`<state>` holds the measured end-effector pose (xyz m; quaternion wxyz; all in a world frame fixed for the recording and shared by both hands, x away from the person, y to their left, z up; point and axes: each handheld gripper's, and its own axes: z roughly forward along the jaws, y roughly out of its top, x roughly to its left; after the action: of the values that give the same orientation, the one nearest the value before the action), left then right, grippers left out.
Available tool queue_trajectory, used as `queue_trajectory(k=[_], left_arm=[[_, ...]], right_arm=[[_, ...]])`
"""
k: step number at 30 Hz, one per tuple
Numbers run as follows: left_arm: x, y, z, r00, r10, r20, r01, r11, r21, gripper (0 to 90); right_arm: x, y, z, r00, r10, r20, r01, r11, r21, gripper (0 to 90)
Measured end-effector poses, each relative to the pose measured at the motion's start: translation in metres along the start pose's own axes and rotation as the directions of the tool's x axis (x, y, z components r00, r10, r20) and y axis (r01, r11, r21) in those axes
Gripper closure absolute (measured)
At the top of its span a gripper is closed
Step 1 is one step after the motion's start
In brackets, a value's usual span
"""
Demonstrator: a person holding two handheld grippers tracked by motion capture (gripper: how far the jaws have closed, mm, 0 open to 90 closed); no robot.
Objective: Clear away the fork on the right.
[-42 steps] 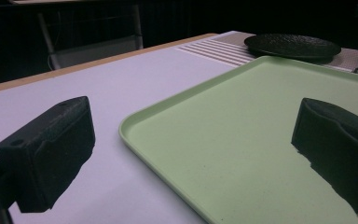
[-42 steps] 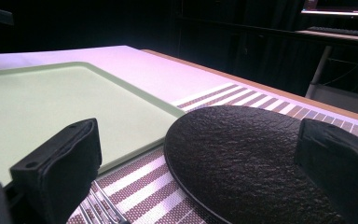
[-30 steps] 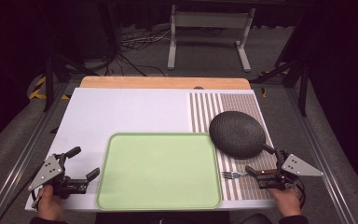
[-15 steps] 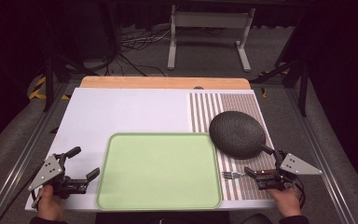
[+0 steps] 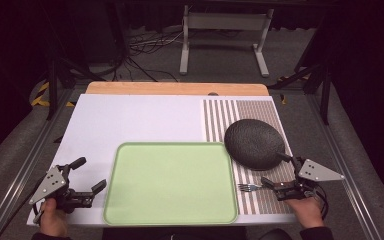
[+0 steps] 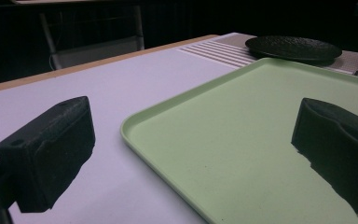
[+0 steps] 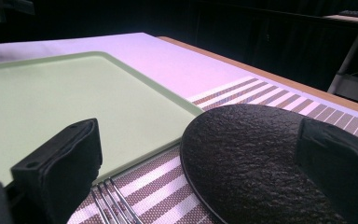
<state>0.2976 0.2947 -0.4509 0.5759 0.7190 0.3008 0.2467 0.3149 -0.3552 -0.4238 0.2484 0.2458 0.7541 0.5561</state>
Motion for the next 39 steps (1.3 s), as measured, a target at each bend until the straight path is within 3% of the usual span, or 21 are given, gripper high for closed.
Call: queue_trajectory(k=[5, 10, 13, 16, 21, 24, 31, 34, 39], left_arm=[[-0.001, 0.0, 0.001, 1.0, -0.003, -0.002, 0.003, 1.0, -0.001, 0.1], [-0.001, 0.0, 0.001, 1.0, -0.002, -0.003, 0.002, 1.0, -0.001, 0.1], [-0.001, 0.0, 0.001, 1.0, -0.001, -0.002, 0.001, 1.0, 0.0, 0.1], [-0.001, 0.0, 0.0, 1.0, -0.004, -0.001, 0.004, 1.0, -0.001, 0.1], [-0.001, 0.0, 0.0, 1.0, -0.001, 0.0, 0.001, 1.0, 0.0, 0.1], [0.0, 0.0, 0.0, 1.0, 0.003, -0.001, -0.003, 1.0, 0.004, 0.1], [-0.001, 0.0, 0.0, 1.0, -0.001, -0.003, 0.001, 1.0, -0.001, 0.1], [-0.001, 0.0, 0.0, 1.0, -0.001, -0.004, 0.001, 1.0, -0.004, 0.1], [-0.001, 0.0, 0.0, 1.0, 0.0, -0.002, 0.0, 1.0, 0.001, 0.1]], right_arm=[[-0.002, 0.006, 0.004, 1.0, -0.002, -0.002, 0.002, 0.999, 0.045, 2.6], [-0.004, 0.013, 0.01, 0.9988, -0.047, -0.013, 0.048, 0.991, 0.121, 4.5], [-0.004, 0.017, 0.012, 0.9973, -0.069, -0.025, 0.072, 0.984, 0.163, 4.7], [-0.006, 0.025, 0.016, 0.9943, -0.094, -0.052, 0.103, 0.965, 0.239, 4.9], [-0.007, 0.028, 0.018, 0.9929, -0.102, -0.061, 0.116, 0.952, 0.284, 5.1], [-0.009, 0.035, 0.019, 0.9866, -0.135, -0.091, 0.159, 0.919, 0.361, 5.7], [-0.013, 0.042, 0.022, 0.9776, -0.158, -0.138, 0.205, 0.869, 0.45, 6.3], [-0.014, 0.044, 0.022, 0.9762, -0.162, -0.144, 0.212, 0.854, 0.475, 6.5], [-0.016, 0.046, 0.027, 0.9672, -0.174, -0.185, 0.248, 0.805, 0.538, 7.5]])
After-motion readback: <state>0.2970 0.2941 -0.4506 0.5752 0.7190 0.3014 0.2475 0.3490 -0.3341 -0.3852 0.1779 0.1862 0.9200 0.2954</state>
